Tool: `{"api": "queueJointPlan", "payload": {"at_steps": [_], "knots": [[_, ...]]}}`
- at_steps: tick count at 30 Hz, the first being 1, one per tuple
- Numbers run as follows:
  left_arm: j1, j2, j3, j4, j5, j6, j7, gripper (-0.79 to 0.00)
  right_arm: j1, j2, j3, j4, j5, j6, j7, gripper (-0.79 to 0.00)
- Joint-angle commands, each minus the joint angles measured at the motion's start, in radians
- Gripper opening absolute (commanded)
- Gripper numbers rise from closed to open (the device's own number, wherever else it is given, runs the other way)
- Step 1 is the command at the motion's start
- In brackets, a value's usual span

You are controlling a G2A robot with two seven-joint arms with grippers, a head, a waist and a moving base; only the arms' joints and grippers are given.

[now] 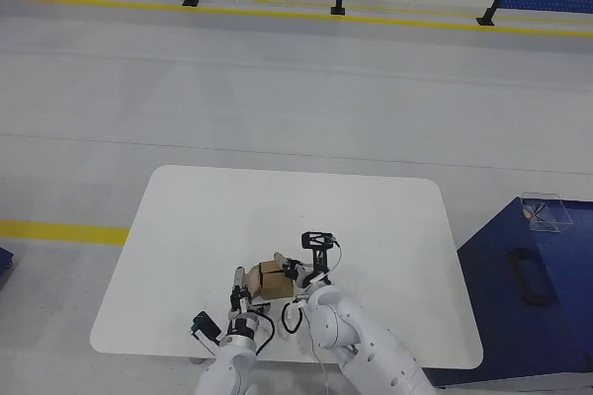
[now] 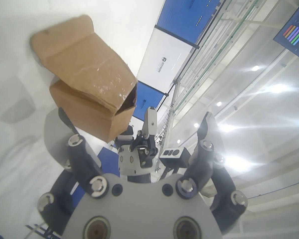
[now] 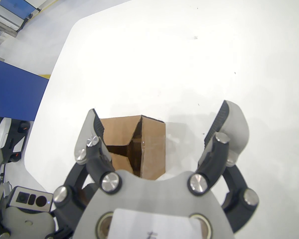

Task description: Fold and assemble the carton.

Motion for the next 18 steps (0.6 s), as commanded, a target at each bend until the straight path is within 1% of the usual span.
{"api": "queueJointPlan", "payload": {"at_steps": [1,4,10,16,18], "knots": [[-0.014,-0.002,0.007,0.027,0.017,-0.016,0.034,0.0,0.001,-0.003,-0.003,0.005,-0.008,0.003,-0.001,0.0],[-0.038,-0.006,0.018,0.068,0.048,-0.017,0.094,0.0,0.001,-0.009,-0.013,0.019,-0.027,0.006,0.0,0.0],[-0.064,-0.009,0.016,0.108,0.047,-0.024,0.111,0.0,-0.003,-0.019,-0.026,0.049,-0.054,0.007,0.014,0.0],[-0.096,-0.012,0.012,0.15,0.058,-0.062,0.132,0.0,-0.009,-0.027,-0.028,0.068,-0.069,-0.004,0.02,0.0],[-0.104,-0.012,0.013,0.168,0.094,-0.086,0.155,0.0,-0.009,-0.029,-0.027,0.074,-0.073,-0.007,0.021,0.0]]}}
